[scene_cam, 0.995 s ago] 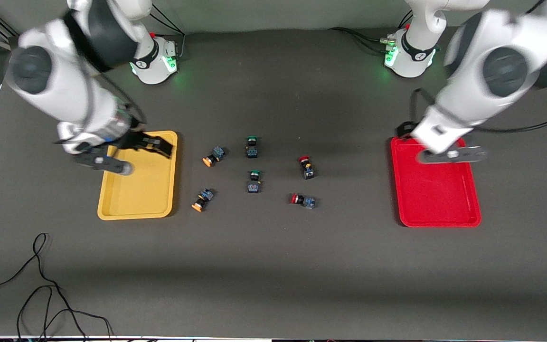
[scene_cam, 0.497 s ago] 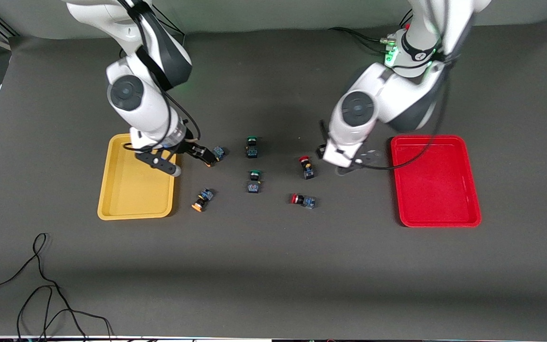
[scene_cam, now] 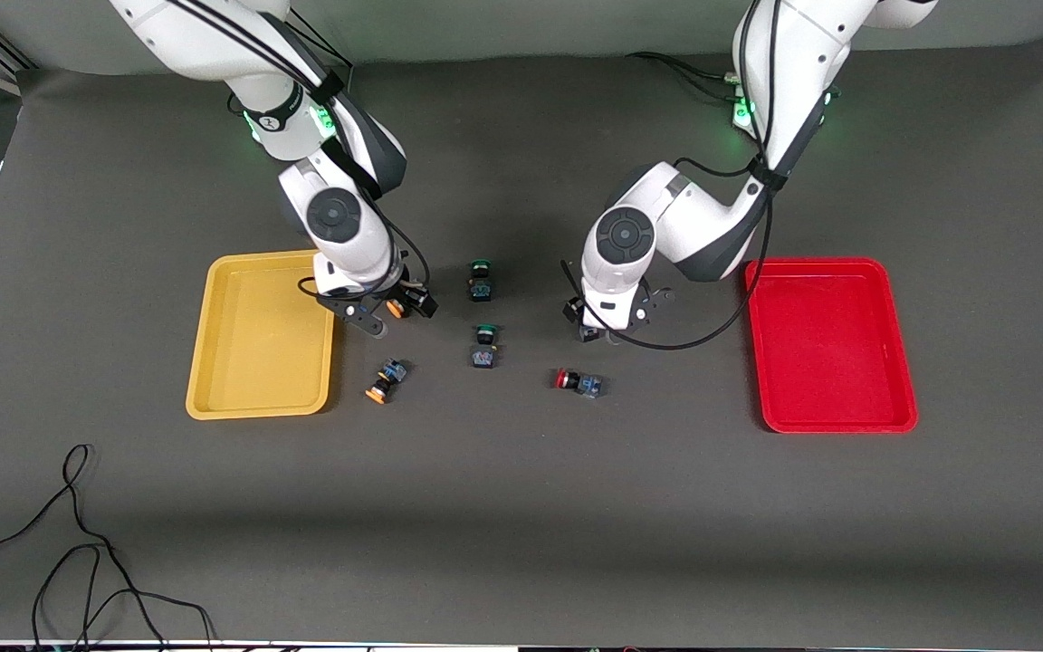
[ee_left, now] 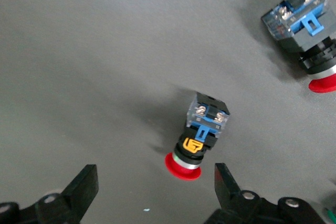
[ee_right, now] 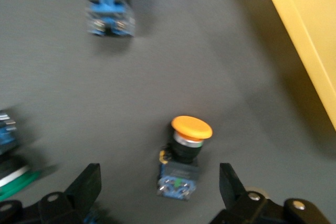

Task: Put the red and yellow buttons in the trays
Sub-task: 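Grasp the yellow button with the right gripper while the left gripper grasps red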

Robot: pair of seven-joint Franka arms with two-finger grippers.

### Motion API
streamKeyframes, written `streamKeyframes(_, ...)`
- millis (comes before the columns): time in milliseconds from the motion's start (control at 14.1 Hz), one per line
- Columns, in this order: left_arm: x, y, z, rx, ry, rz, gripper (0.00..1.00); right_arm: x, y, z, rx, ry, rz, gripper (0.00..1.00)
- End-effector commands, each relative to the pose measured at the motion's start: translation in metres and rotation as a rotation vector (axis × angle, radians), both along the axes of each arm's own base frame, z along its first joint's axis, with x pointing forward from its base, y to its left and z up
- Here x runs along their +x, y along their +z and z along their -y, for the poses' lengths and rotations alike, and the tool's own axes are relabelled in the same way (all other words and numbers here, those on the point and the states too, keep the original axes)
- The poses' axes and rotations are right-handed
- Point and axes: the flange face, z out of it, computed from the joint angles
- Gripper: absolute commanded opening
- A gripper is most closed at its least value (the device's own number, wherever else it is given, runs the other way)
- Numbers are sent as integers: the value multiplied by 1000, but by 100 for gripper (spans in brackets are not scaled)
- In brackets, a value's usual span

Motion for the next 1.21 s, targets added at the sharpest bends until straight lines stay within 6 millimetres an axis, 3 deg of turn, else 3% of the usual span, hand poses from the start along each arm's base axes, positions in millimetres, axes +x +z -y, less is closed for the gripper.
streamKeyframes(0, -3, -14, 20, -1, -15, 6, 97, -11, -17, 2, 0, -31, 26, 100)
streamKeyframes(355, -1, -38, 21, 17, -47, 5, 89, -16, -38, 5, 0, -57, 2, 100)
streamKeyframes(497, 2, -40, 21, 16, -45, 5, 76, -18, -41, 6, 3, -58, 1, 95)
streamKeyframes(569, 2, -43, 21, 16, -48, -2, 62, -18, -42, 7, 3, -58, 1, 86)
streamKeyframes(711, 4, -45, 19, 17, -45, -5, 10, -18, -42, 7, 3, -60, 1, 67)
streamKeyframes(782, 6, -44, 20, 15, -44, -3, 0, -17, -42, 8, 4, -60, 1, 60)
streamKeyframes(995, 15, -26, 16, 25, -33, 0, 0, -15, -41, 10, 4, -63, 4, 45)
streamKeyframes(1137, 27, 10, 5, 80, -45, -40, 0, -9, -34, 13, 6, -62, 14, 36)
